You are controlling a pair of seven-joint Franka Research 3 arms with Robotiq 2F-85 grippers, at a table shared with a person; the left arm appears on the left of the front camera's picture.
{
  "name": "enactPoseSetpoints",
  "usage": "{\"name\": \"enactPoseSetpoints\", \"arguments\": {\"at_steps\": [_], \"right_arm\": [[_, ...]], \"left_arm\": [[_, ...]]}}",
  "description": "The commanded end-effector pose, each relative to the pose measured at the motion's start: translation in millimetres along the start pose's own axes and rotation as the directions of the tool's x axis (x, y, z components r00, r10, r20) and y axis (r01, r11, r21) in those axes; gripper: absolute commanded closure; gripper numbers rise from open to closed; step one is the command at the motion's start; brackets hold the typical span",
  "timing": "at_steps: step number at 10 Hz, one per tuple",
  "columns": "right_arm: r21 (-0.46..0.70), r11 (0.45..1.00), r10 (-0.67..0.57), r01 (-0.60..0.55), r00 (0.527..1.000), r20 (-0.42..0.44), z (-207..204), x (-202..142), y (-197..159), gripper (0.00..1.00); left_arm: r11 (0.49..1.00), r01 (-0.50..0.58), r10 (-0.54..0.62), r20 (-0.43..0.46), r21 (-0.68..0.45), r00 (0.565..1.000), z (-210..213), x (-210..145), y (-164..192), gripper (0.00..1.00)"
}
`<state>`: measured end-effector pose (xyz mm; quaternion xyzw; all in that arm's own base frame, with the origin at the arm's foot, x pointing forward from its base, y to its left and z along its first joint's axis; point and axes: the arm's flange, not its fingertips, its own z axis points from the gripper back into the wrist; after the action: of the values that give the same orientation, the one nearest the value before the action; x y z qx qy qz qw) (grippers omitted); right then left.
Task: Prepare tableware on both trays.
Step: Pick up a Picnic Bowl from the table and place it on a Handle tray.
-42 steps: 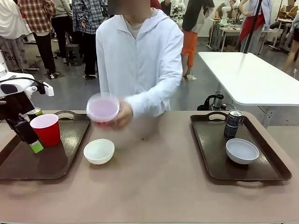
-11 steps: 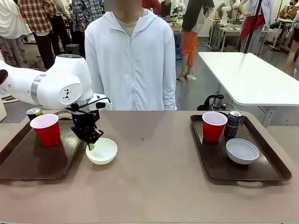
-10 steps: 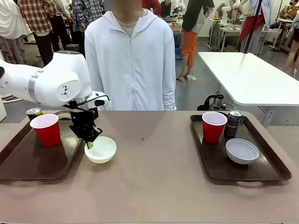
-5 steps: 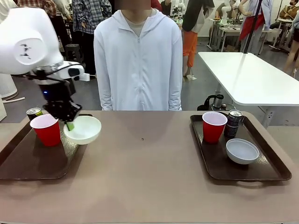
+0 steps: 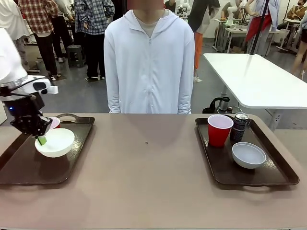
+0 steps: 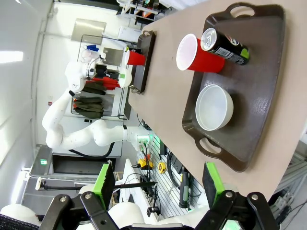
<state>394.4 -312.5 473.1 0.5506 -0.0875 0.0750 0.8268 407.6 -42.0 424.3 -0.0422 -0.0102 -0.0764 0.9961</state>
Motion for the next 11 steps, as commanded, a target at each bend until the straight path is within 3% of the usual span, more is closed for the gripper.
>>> {"name": "enactPoseSetpoints", "arguments": {"at_steps": [1, 4, 8, 9, 10, 11], "right_arm": [[-0.002, 1.0, 0.006, -0.006, 1.0, 0.0, 0, 0, 1, 0.04], [-0.002, 1.0, 0.006, -0.006, 1.0, 0.0, 0, 0, 1, 0.04], [-0.002, 1.0, 0.006, -0.006, 1.0, 0.0, 0, 0, 1, 0.04], [-0.002, 1.0, 0.006, -0.006, 1.0, 0.0, 0, 0, 1, 0.04], [-0.002, 1.0, 0.006, -0.006, 1.0, 0.0, 0, 0, 1, 0.04], [-0.002, 1.0, 0.006, -0.006, 1.0, 0.0, 0, 0, 1, 0.04]], "left_arm": [[0.999, -0.039, 0.038, 0.019, 0.023, 0.999, -12, -9, 20, 1.0], [0.994, -0.1, 0.099, 0.031, 0.036, 0.995, -42, 0, 28, 1.0], [0.992, -0.098, 0.1, -0.018, 0.083, 0.995, -74, 6, 21, 1.0], [0.991, -0.102, 0.104, -0.021, 0.091, 0.994, -73, 7, 20, 0.44], [0.99, -0.1, 0.102, -0.019, 0.097, 0.995, -72, 7, 20, 0.36], [0.99, -0.1, 0.102, -0.017, 0.099, 0.995, -69, 6, 19, 0.0]]}}
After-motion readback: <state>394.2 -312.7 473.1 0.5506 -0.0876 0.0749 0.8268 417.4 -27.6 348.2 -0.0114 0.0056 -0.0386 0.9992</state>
